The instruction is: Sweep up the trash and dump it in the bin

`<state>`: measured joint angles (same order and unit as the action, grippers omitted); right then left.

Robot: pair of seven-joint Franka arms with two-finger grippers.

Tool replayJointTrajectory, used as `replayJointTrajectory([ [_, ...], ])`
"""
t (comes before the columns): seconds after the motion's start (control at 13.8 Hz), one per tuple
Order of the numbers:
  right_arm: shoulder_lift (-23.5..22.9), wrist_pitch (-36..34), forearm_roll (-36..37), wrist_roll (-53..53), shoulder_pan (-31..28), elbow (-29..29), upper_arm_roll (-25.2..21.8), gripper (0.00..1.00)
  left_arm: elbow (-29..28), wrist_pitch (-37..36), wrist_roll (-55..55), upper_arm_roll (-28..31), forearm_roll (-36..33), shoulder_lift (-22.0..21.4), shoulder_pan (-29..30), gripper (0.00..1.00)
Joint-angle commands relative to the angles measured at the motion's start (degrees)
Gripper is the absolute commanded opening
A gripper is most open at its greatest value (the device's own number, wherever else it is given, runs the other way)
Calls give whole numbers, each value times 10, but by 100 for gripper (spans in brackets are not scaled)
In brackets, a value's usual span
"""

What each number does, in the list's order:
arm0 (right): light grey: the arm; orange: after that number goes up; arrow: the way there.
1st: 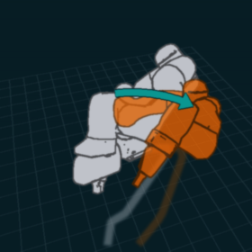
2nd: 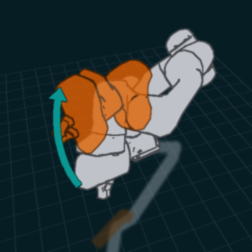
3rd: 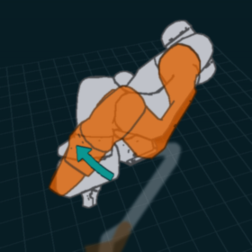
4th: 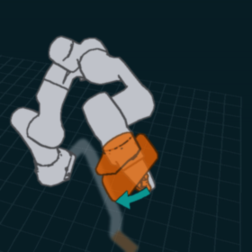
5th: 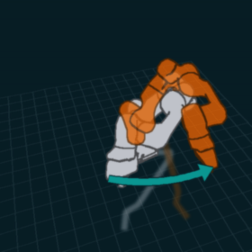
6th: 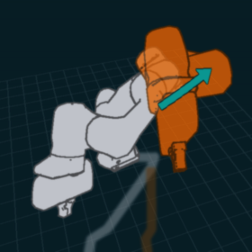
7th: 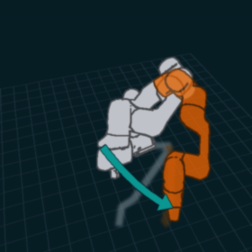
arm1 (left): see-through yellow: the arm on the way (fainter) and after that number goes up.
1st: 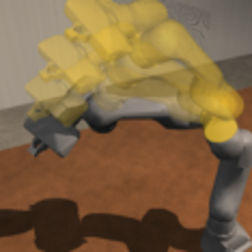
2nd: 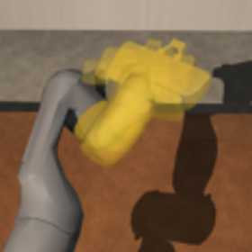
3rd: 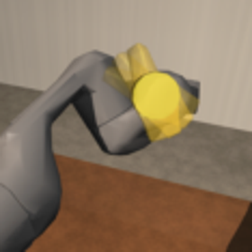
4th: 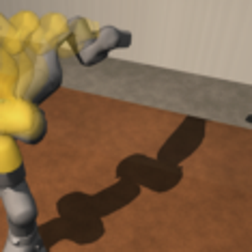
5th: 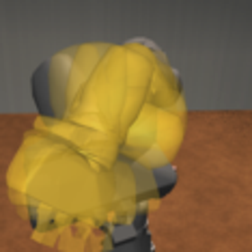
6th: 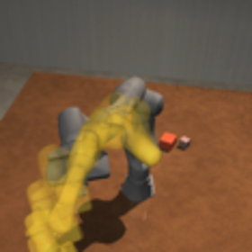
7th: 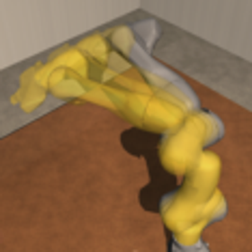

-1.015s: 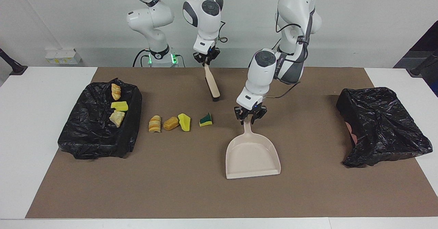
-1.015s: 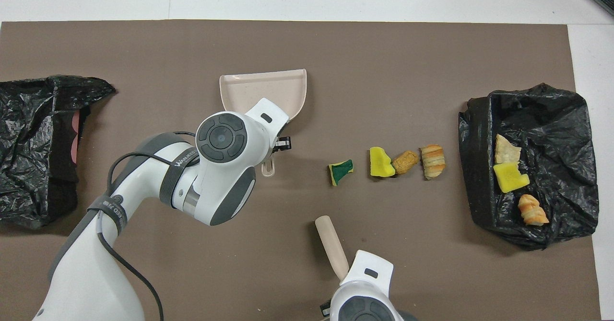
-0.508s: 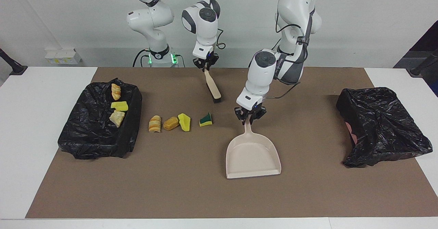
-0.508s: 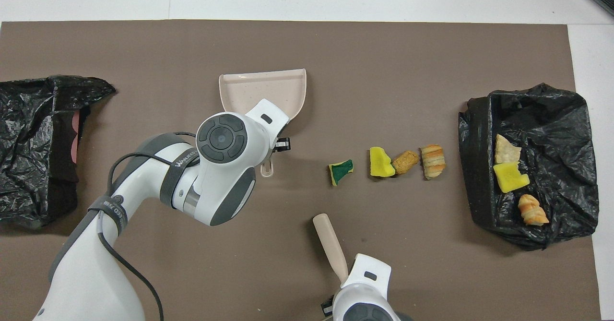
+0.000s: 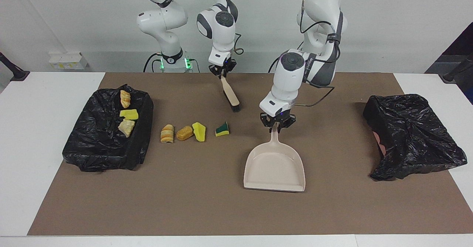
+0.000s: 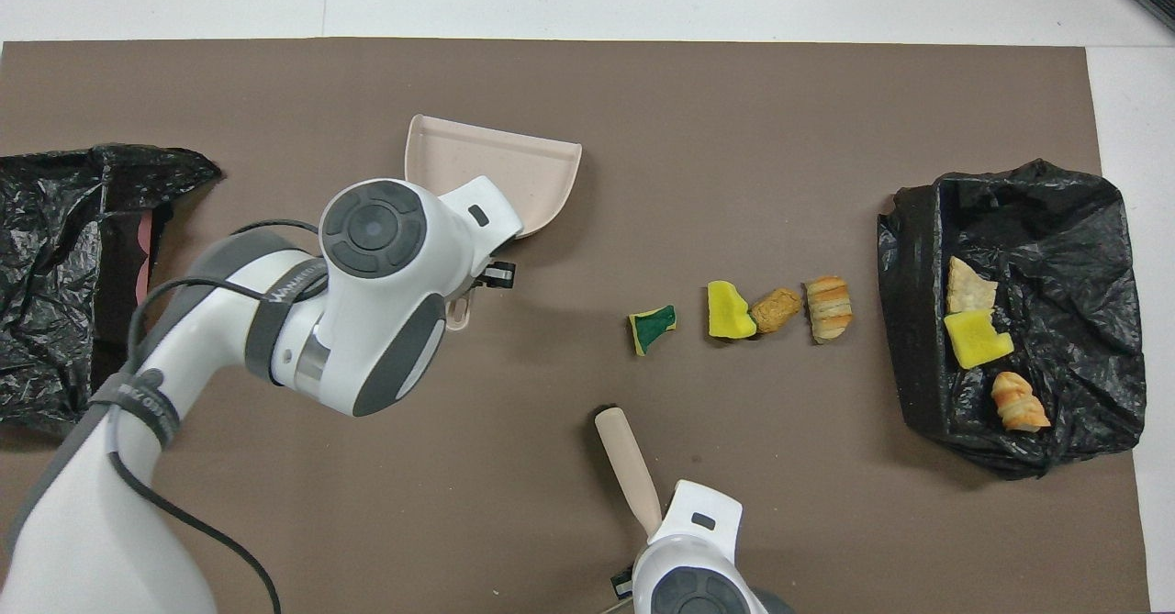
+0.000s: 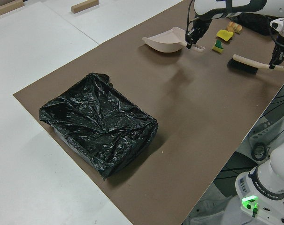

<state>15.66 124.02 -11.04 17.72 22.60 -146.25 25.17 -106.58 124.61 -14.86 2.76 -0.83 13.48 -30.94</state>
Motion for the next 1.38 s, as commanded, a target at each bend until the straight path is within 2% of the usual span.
replayJointTrajectory([
  [0.0, -22, 6, -18, -24, -12, 22, 2, 100, -2, -64, 135, 0, -10, -49, 47, 0],
  [0.22, -27, 7, -19, -65, -15, 26, 1, 100, -3, -129, 319, 0, -9, -91, 113, 0],
  [0.36, -26, 7, -19, -88, -25, 21, 2, 100, -3, -153, 405, 0, -9, -97, 139, 0],
  [0.58, -25, 23, -27, -88, -18, 1, 2, 100, -8, -156, 550, 0, -9, -98, 178, 0],
  [0.8, -33, 37, -27, -89, -5, -3, 2, 97, -15, -156, 635, 0, -9, -102, 192, 0],
  [0.87, -33, 35, -27, -90, -2, -3, 2, 56, -19, -154, 649, 0, -9, -103, 192, 0],
  [0.94, -33, 33, -27, -91, -3, -3, 2, 25, -21, -153, 659, 0, -9, -103, 192, 0],
  [1.02, -33, 31, -26, -92, -3, -2, 2, 0, -28, -148, 676, 0, -10, -102, 191, 0],
  [1.31, -41, 30, -14, -85, -10, 9, 1, 0, -37, -135, 735, -1, -10, -98, 184, 0],
])
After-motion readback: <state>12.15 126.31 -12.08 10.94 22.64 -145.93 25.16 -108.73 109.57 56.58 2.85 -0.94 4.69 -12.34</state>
